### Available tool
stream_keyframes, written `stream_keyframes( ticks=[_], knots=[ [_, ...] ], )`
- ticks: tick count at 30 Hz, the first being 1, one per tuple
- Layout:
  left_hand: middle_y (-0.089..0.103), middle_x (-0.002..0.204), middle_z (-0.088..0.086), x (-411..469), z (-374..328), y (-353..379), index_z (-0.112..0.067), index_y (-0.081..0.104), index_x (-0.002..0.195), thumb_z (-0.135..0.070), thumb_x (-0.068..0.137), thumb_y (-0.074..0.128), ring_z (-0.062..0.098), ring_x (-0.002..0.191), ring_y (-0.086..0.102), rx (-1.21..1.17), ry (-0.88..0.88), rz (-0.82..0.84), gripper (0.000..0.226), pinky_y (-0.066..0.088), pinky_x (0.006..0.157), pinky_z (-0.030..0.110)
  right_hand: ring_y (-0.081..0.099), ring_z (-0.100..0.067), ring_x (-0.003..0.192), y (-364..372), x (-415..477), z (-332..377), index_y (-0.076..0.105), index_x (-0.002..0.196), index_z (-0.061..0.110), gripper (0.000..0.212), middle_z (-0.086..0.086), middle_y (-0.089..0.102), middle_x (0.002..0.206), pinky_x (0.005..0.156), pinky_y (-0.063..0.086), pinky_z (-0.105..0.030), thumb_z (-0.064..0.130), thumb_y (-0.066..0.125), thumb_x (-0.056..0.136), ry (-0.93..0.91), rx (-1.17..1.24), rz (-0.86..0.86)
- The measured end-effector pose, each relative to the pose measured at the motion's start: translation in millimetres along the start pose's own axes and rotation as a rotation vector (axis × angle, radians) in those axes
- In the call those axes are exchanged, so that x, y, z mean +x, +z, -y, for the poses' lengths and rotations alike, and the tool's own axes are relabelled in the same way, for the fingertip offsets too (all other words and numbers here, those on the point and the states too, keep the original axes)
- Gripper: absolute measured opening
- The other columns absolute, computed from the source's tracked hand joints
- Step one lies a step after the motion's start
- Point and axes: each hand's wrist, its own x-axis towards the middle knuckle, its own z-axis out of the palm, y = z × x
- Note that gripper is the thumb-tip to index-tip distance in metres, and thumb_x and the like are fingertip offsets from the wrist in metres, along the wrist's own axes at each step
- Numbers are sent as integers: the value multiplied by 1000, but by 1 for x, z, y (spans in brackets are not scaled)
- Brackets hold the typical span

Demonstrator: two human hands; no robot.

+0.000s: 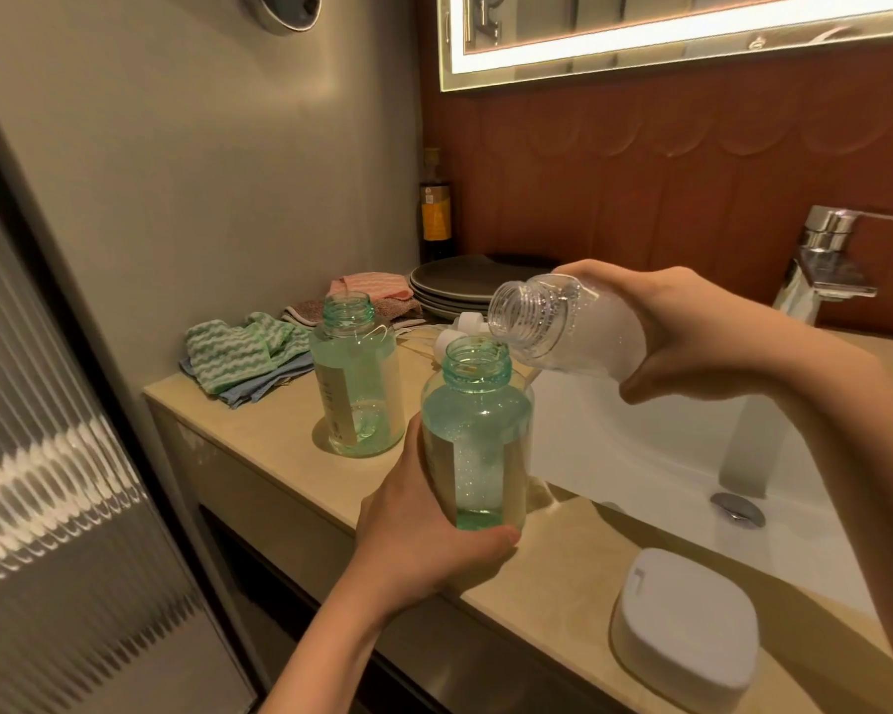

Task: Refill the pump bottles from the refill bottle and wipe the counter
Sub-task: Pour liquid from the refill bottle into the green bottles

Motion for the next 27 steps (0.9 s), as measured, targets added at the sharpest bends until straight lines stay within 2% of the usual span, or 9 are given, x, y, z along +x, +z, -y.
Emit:
stream_keyframes(
  ticks=[7,12,14,17,20,24,27],
  knots=[
    [46,99,-42,0,0,0,-77,16,97,-61,31,68,5,102,52,21,-11,2,86,43,94,29,49,-19,97,-1,0,-5,25,136,49,105,6,49,113,70,48,-26,4,81,59,27,-5,26],
    [47,101,-41,0,1,0,-75,18,99,-61,30,68,6,104,52,18,-3,-5,87,44,95,31,52,-10,83,-5,-4,-4,29,137,44,102,13,53,96,61,43,-16,7,81,57,15,41,-33],
    [47,104,-40,0,1,0,-73,19,102,-63,29,69,5,106,52,10,3,-6,89,44,97,34,55,-5,76,-7,-5,-3,31,136,43,101,17,56,90,58,45,-16,9,81,55,6,77,-74],
    [48,110,-39,0,-1,1,-67,23,106,-70,27,70,2,109,51,-10,12,-29,93,42,99,38,56,-3,74,-8,-5,-3,36,132,39,94,15,59,88,61,45,-19,14,81,54,-5,152,-115],
    [47,108,-41,1,-1,6,-66,26,105,-75,27,67,0,108,51,-20,4,-94,88,42,99,39,56,2,85,-10,-5,-1,36,130,37,90,21,56,99,67,47,-15,19,81,54,-5,243,-118],
    [53,100,-40,-2,3,11,-67,32,105,-72,34,70,-12,97,51,-51,31,-185,80,47,89,33,55,4,87,-13,-6,4,35,129,36,90,24,54,102,70,49,-15,20,82,54,-6,279,-138],
    [59,106,-24,-4,6,14,-51,41,116,-68,37,74,4,100,58,-92,-1,-288,88,52,85,39,58,-2,86,-15,-9,7,33,132,35,94,20,55,100,73,53,-24,18,82,54,-4,266,-146]
  ],
)
